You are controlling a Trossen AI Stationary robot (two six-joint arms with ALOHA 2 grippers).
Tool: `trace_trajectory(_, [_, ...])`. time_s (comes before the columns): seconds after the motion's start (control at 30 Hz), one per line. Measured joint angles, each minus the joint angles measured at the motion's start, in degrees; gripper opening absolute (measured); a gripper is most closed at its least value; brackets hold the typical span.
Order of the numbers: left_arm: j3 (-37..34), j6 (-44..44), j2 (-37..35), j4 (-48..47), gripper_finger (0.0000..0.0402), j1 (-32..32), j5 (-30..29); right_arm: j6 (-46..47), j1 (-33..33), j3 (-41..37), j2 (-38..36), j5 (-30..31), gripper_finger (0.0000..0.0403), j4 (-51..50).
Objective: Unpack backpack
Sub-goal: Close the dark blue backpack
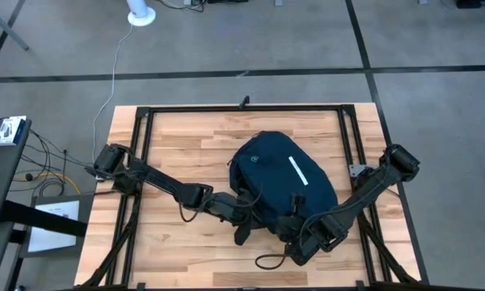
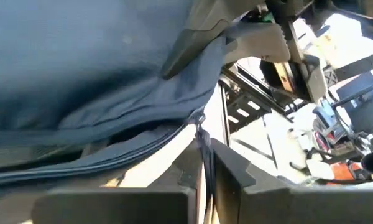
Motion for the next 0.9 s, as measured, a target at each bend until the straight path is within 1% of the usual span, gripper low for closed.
trace_trajectory(0.27, [0.17,3.8,-7.87,-13.44,0.0001,0.71,-0.13,1.51,2.49,0.09,-2.68,0.43,0.0,-1.93])
trace_trajectory(0.37, [0.24,4.89,-10.03,-16.69,0.0001,1.32,-0.22,1.58,3.12,0.09,-3.81,0.89,0.0,-2.02])
trace_trajectory(0.5, [0.24,7.0,-11.6,-19.76,0.0001,1.89,-0.08,2.14,3.26,0.09,-4.14,0.86,0.0,-2.09])
trace_trajectory(0.67, [0.35,8.58,-12.71,-28.23,0.0001,3.56,1.42,2.32,3.46,0.09,-4.1,0.71,0.0,-1.98])
trace_trajectory(0.73, [0.33,8.85,-12.8,-29.61,0.0001,4.28,3.7,2.45,3.46,0.09,-4.1,0.61,0.0,-2.04])
trace_trajectory(0.9, [0.17,10.17,-12.83,-29.74,0.0001,5.13,10.59,2.48,3.69,0.07,-4.1,-0.79,0.0,-2.09])
